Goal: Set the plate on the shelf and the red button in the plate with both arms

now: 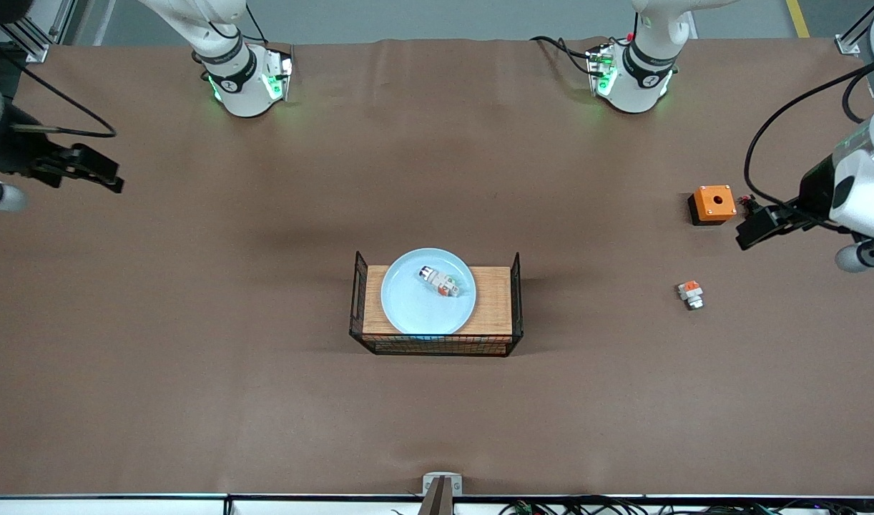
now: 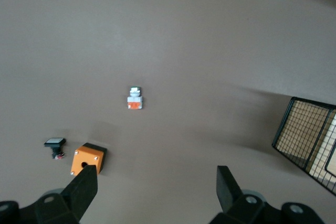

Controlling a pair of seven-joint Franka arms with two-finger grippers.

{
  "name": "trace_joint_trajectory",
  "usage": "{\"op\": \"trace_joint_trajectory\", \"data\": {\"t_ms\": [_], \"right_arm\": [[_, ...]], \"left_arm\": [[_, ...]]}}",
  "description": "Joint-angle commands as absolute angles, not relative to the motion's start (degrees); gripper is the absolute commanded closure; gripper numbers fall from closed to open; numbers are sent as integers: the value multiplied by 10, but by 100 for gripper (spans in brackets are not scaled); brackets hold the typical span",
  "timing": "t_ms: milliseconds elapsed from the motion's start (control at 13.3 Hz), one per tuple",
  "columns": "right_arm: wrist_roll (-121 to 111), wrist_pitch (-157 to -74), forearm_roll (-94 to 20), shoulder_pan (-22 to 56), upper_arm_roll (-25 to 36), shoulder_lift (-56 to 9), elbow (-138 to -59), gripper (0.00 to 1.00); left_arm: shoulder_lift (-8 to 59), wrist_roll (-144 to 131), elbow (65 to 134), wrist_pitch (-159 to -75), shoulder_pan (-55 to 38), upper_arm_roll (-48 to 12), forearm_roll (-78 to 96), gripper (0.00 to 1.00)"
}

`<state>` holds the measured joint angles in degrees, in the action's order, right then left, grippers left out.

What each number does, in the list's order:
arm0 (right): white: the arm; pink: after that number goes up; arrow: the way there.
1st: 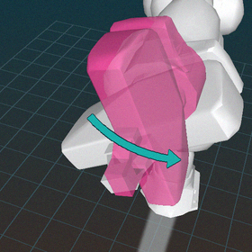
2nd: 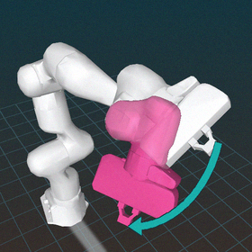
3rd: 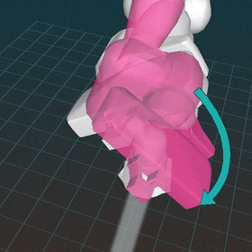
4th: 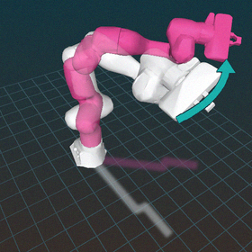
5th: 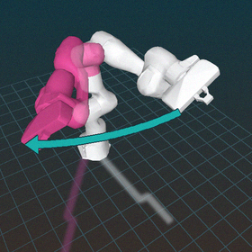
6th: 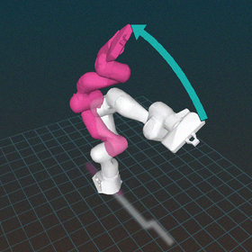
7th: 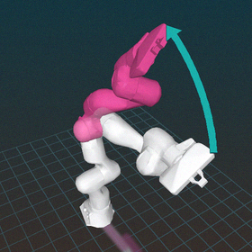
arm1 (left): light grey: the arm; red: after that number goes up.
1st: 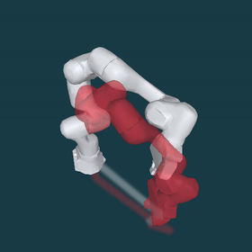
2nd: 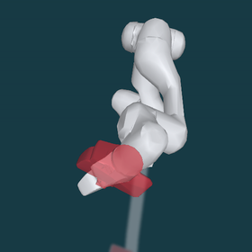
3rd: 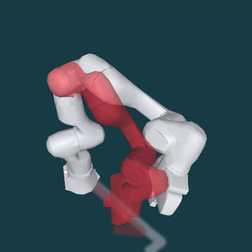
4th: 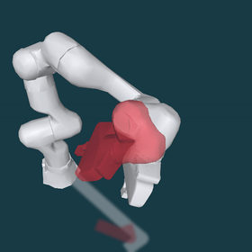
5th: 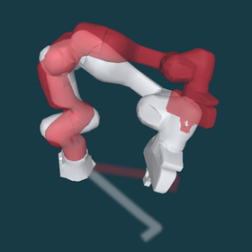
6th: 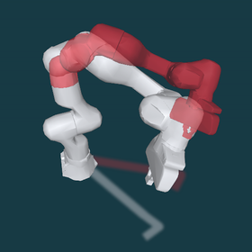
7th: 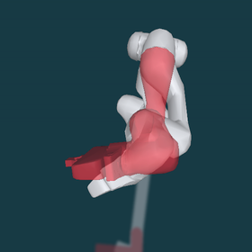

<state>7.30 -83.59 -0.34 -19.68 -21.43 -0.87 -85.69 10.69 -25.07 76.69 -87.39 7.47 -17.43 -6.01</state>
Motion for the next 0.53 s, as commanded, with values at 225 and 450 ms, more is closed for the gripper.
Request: {"op": "trace_joint_trajectory", "data": {"t_ms": [225, 450], "right_arm": [[59, -815, -11, -256, -224, -3, -815, 0], [59, -820, -11, -252, -224, -7, -813, 0]], "left_arm": [[38, -186, 803, -840, 98, -174, -60, 0], [5, -160, 829, -829, 100, -164, -59, 0]]}}
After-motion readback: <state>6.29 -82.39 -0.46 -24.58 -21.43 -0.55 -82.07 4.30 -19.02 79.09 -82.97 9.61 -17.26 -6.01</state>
